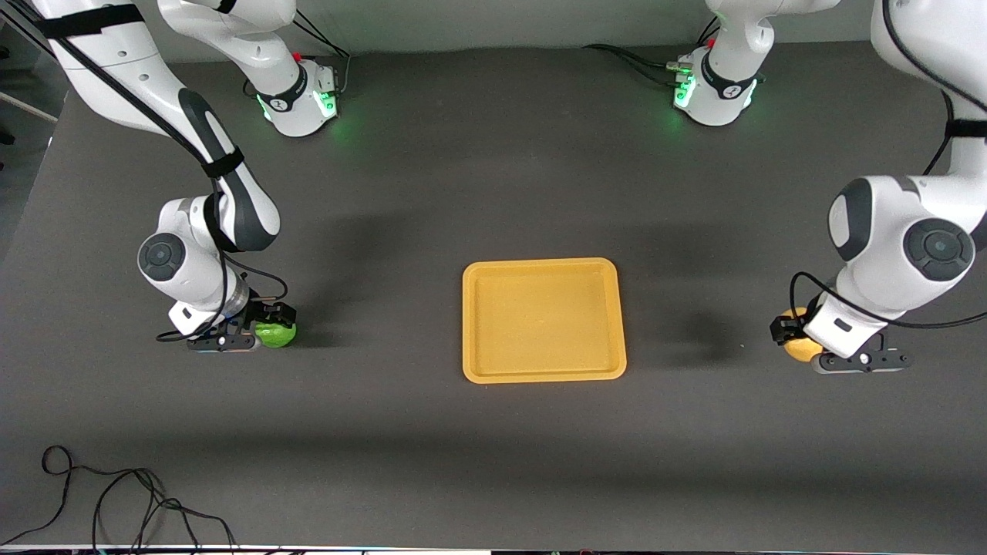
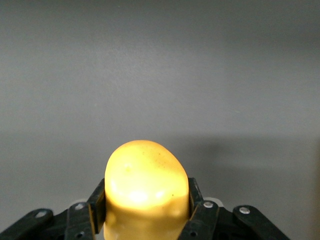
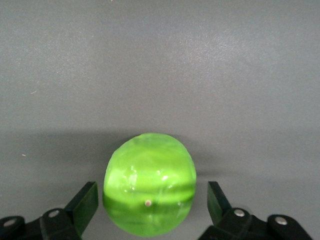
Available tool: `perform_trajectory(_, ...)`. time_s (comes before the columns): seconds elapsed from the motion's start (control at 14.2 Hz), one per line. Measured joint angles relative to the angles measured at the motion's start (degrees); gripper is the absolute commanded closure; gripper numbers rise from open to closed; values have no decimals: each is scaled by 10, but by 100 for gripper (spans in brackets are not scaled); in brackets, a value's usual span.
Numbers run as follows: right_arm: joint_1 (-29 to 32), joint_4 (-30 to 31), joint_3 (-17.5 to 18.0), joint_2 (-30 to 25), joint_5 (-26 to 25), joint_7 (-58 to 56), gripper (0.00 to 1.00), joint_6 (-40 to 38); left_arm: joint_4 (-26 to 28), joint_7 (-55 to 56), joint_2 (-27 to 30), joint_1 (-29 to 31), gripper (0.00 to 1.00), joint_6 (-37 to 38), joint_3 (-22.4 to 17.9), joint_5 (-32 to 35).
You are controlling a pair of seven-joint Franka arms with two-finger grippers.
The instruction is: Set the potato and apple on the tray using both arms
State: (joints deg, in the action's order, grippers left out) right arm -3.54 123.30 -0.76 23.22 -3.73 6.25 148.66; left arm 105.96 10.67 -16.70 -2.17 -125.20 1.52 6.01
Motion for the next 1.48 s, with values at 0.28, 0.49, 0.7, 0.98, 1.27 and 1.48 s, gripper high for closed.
perform_trajectory(0.28,0,-7,0,-2,0,5,72,-2,-19,100,5,-88,100,44,4,-1)
perform_trajectory(0.49,-1,-30,1,-28,0,12,75,-63,-19,176,-22,-156,100,16,6,-1)
perform_trajectory(0.7,-17,-67,6,-70,3,39,77,-145,-19,236,-74,-219,100,-37,6,-1)
perform_trajectory(0.98,-107,-160,9,-76,70,115,79,-214,-25,273,-142,-264,93,-73,6,-1)
perform_trajectory(1.27,-166,-254,10,-30,89,178,80,-229,-45,274,-177,-266,72,-74,3,-1)
perform_trajectory(1.48,-206,-316,11,19,89,238,80,-229,-53,274,-182,-266,40,-74,4,-2)
